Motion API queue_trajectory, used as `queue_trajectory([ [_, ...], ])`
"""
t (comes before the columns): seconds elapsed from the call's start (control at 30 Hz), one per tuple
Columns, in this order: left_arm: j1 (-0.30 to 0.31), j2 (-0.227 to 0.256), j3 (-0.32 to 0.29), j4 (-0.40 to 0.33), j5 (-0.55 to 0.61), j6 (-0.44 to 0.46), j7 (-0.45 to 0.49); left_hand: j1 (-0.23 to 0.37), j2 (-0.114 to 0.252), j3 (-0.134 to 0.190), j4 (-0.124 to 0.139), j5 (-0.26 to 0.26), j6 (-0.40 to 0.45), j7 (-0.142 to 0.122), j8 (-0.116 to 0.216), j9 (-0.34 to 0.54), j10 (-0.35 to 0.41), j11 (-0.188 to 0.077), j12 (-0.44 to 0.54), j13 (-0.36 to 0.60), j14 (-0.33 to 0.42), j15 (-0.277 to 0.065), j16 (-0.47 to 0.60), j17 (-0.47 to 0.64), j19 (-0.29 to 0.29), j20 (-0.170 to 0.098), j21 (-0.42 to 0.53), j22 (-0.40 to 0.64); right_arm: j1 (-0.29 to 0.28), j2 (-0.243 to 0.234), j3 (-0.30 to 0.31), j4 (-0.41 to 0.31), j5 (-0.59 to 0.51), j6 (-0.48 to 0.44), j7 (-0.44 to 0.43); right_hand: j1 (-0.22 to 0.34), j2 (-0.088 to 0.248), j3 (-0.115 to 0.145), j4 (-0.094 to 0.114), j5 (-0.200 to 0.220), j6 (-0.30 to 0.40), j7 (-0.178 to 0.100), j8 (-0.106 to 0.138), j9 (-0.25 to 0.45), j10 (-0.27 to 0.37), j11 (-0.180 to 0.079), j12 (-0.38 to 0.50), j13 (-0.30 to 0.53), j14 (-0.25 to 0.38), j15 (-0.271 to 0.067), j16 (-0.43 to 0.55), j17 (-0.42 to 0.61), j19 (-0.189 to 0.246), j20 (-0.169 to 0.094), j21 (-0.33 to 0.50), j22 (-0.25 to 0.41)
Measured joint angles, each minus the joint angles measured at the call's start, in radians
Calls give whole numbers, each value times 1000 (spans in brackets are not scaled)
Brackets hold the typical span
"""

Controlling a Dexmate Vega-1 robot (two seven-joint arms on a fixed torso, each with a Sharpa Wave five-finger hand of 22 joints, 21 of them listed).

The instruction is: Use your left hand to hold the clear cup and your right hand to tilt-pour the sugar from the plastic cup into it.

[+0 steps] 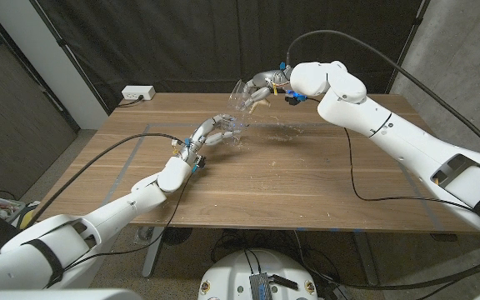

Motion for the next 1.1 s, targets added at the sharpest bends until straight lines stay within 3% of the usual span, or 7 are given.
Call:
queue_trajectory([
  [0.17,17,30,-6,-55,2,23,13,0,0,-8,0,0,2,-2,0,0,0,0,0,0,0,0,0,0,0,0,0,0,-9,-2,2,-13,-39,8,17,-8,-3,0,0,0,0,0,3,-1,0,0,0,0,0,0,0,0,0,0,0,0],
  [0.5,31,54,-9,-98,4,42,26,0,0,-8,0,-1,11,0,6,0,0,0,0,0,2,2,-2,5,0,0,8,-5,-30,-19,22,-38,-100,15,44,-8,-3,0,0,0,3,3,3,-4,0,0,-7,0,4,-4,-4,0,0,0,0,0],
  [1.1,23,49,0,-83,6,31,30,4,4,-16,0,-1,11,0,6,0,5,-1,0,2,11,0,-10,9,0,0,8,-5,-84,-43,61,-79,-210,42,82,-10,-6,0,0,0,3,3,3,-4,6,-6,-8,3,12,-1,-8,3,0,0,0,-5],
])
